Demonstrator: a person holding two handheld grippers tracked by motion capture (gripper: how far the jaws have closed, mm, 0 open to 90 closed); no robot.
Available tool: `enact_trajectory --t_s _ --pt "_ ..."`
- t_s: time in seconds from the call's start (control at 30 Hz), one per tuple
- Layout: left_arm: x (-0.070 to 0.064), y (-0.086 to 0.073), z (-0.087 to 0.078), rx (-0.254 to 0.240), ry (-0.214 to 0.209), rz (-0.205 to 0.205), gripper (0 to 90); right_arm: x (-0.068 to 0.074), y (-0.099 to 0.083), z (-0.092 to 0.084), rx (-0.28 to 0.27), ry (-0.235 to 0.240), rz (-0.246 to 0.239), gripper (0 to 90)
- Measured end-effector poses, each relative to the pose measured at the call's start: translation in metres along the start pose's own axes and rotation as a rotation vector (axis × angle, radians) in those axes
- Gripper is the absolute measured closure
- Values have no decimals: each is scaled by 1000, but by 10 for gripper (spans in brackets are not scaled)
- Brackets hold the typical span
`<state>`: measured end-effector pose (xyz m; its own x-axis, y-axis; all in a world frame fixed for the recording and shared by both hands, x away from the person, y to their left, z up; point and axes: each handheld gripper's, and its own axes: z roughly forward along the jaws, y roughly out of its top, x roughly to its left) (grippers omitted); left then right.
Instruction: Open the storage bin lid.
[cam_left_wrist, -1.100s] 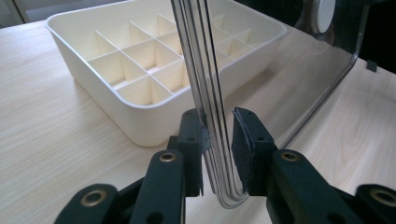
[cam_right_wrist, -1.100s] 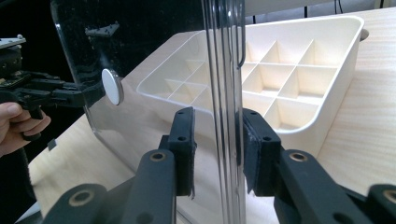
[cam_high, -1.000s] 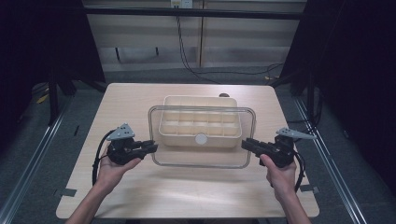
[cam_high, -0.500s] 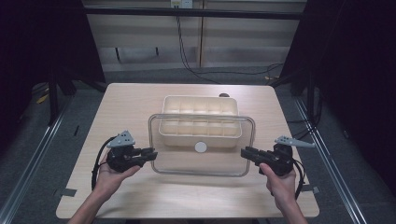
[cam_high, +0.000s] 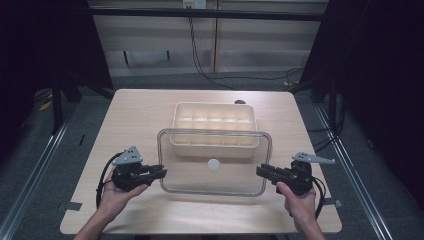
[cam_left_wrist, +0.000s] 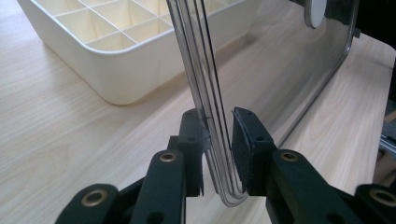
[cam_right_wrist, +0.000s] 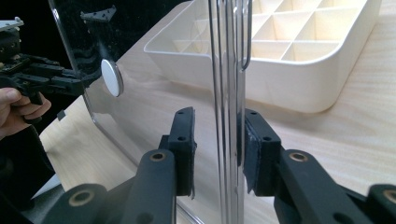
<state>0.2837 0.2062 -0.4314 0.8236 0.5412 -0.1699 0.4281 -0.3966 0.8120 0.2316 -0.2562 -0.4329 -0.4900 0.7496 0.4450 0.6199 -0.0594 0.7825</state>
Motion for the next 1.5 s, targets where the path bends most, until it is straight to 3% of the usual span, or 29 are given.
enact_trajectory --t_s 0.27,0.43,0.47,0.97,1.17,1.5 --pt "-9 -10 -3 34 -3 4 742 4 -6 -5 14 10 9 684" --pt "-15 -17 -2 40 -17 0 737 9 -13 -8 5 -10 -3 683" --pt "-16 -18 -2 43 -11 3 732 10 -15 -7 15 -24 -7 683" --pt "-27 -34 -5 67 -58 2 729 11 -40 -9 76 -9 34 671" --pt "-25 -36 -1 85 -51 11 716 10 -44 -4 105 -30 21 669" --pt "-24 -37 4 93 -35 11 672 6 -45 1 109 -34 25 670"
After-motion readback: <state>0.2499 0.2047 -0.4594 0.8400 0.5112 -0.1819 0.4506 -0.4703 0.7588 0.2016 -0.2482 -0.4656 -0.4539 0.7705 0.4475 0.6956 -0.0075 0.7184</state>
